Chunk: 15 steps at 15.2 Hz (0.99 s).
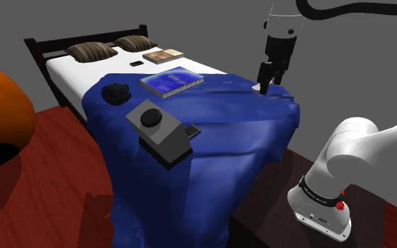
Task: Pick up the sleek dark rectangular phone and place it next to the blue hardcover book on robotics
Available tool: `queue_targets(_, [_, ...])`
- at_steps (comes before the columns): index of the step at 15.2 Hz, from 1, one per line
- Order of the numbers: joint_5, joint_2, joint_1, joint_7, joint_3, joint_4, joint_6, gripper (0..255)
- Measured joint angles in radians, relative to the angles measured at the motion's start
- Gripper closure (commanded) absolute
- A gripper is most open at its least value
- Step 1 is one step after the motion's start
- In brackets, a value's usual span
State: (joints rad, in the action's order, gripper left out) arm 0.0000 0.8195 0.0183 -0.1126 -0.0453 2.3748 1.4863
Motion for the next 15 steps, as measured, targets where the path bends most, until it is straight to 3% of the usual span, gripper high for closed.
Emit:
queue_targets(4, [0.041,-0.024,-0.019,-0.107,-0.044,0.026,0.055,0])
queue_targets(9, [0.132,-0.105,-0.063,-0.364,-0.156,0.084,0.214,0])
queue_targets(15, [0.200,-0.268,-0.129,-0.673,-0.286,0.077,0.406,0])
